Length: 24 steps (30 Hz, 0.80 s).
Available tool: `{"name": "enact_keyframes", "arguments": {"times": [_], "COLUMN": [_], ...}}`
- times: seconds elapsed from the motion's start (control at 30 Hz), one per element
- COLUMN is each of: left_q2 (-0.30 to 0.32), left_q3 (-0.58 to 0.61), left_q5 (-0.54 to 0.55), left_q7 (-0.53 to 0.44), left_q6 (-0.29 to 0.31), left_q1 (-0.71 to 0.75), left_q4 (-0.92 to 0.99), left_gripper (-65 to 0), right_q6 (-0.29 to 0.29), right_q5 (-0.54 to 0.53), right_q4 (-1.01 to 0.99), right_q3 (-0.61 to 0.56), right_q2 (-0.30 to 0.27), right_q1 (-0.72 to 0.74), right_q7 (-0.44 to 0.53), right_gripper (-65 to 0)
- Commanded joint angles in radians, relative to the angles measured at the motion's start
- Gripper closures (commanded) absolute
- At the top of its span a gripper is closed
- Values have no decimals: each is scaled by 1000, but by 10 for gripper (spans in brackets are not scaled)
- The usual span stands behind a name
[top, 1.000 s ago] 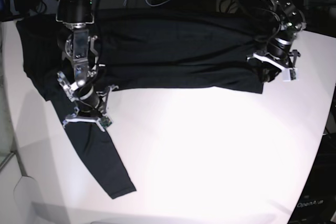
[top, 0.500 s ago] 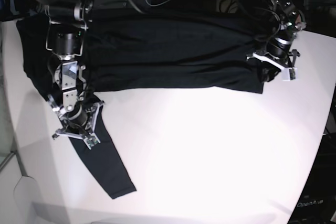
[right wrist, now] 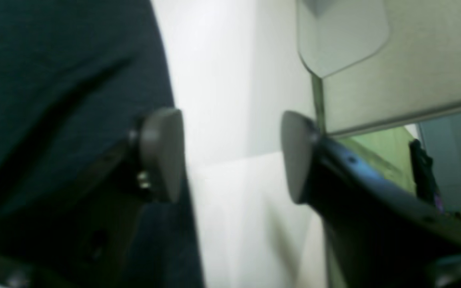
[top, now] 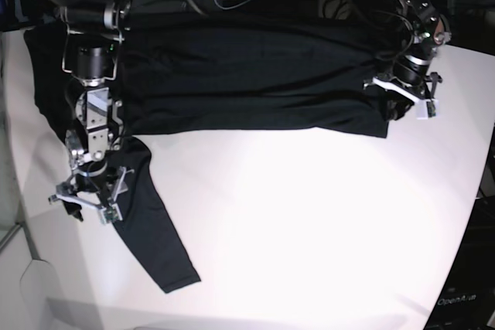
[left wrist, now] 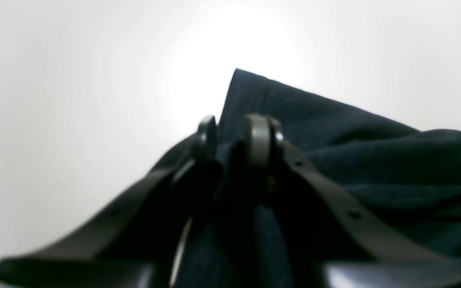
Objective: Fold the T-shirt properly
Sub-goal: 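Grasp the black sleeve with the right gripper and lift it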
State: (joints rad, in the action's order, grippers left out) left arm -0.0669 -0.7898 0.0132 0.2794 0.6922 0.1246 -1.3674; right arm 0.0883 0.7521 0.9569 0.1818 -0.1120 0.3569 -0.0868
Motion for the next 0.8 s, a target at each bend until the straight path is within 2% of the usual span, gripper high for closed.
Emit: {"name": "enact_keyframes", "arguments": {"times": [0.0, 0.13, 0.17, 0.33, 0.53, 0.77], "left_q2": [6, 2, 2, 2, 2, 0], "left_q3": [0, 0, 0, 0, 0, 0], "left_q5": [21, 18, 20, 20, 21, 21], "left_q7": [-29, -29, -29, -29, -29, -29], "left_q6": [6, 6, 6, 6, 6, 6], "left_q1": [-7, -7, -7, -7, 2, 5], "left_q4": [-16, -16, -16, -16, -16, -16], "left_gripper": [-127, -127, -127, -127, -127, -127], "right_q6": [-15, -12, 8, 184, 331, 457], "right_q5": [-1, -1, -1, -7, -7, -7], "right_q4": [20, 17, 14, 18, -43, -55], "right_q3": [-1, -54, -58, -15, 69, 92], "right_q2": [-4, -4, -4, 19, 21, 19], "right_q1": [9, -23, -25, -15, 55, 74], "right_q7": [34, 77, 72, 72, 68, 6], "right_gripper": [-417, -426, -426, -422, -418, -329]}}
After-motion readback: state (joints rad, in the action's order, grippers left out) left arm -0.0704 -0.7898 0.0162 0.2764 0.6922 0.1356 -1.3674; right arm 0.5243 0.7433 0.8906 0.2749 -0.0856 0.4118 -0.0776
